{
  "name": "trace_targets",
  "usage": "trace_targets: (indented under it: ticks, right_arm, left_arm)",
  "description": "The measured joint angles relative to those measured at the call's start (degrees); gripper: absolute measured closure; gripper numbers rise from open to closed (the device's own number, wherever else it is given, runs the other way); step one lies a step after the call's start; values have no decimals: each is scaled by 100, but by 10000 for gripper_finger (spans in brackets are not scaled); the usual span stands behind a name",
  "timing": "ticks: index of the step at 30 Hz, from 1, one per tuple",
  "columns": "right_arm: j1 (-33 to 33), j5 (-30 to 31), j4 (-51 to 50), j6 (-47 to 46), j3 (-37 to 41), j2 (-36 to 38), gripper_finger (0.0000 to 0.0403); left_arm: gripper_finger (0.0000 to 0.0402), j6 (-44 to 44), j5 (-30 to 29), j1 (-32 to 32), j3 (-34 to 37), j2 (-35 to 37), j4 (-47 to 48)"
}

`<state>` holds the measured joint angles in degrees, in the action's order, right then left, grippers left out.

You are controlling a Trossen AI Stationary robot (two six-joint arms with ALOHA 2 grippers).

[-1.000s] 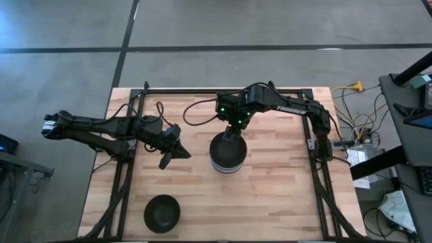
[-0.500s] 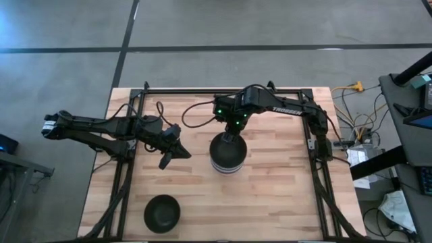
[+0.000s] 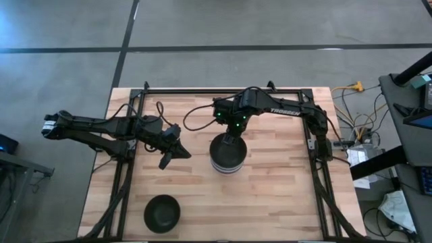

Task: Nest bowls inside each other
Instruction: Stack the black bowl on the white bowl, then stack the black bowl on the black bowl

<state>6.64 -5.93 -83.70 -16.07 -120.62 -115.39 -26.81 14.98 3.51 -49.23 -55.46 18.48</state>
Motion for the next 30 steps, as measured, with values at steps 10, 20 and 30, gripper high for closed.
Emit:
trace_targets:
  ticks: [10,20,30]
  right_arm:
    - [-67,13,170,-272,-298,188,394]
    - [-615,791,314,-692,-437,1016,394]
    - [-1761,3080,3,-1267,-103,2201,394]
  left_arm:
    - [402,-118,102,7,0,-2,46]
    - [402,-695,639,35,94,-356,82]
    - [397,-1290,2260,741,90,-780,-6]
